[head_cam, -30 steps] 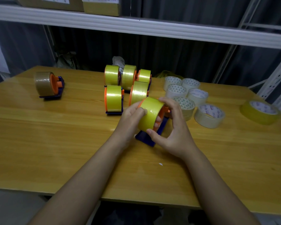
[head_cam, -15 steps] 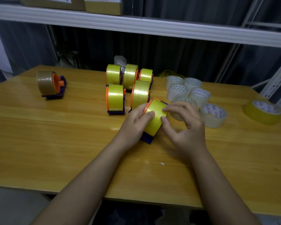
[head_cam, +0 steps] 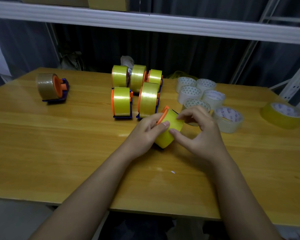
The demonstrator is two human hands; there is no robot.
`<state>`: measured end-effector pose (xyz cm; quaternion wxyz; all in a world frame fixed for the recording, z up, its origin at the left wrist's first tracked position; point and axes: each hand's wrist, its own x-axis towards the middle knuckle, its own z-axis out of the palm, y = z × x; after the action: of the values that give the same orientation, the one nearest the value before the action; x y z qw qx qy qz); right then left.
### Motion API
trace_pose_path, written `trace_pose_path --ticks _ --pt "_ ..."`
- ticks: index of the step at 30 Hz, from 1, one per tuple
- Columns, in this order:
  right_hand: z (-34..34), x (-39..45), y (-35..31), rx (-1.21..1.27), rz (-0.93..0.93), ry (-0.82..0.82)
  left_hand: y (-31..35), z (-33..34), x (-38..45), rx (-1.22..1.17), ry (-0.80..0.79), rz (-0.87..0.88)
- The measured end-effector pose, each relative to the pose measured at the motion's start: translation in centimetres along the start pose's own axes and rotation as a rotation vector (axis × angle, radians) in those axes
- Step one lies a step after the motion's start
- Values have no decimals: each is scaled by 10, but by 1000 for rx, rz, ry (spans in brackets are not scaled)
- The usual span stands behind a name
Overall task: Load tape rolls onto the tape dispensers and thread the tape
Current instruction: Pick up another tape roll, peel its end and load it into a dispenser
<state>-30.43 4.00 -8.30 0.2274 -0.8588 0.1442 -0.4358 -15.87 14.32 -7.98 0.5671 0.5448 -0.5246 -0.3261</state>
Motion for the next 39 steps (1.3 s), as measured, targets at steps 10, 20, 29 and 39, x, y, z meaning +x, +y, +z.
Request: trace_pose_path --ticks 10,20,29,39 --pt "5 1 -1 11 26 58 -4 1 1 -75 37 -4" --pt "4 -1 0 34 40 11 -9 -1 4 -79 72 48" --pt "6 0 3 20 33 138 -9 2 3 -122 23 24" --pt "7 0 2 67 68 104 -8 -1 2 -101 45 22"
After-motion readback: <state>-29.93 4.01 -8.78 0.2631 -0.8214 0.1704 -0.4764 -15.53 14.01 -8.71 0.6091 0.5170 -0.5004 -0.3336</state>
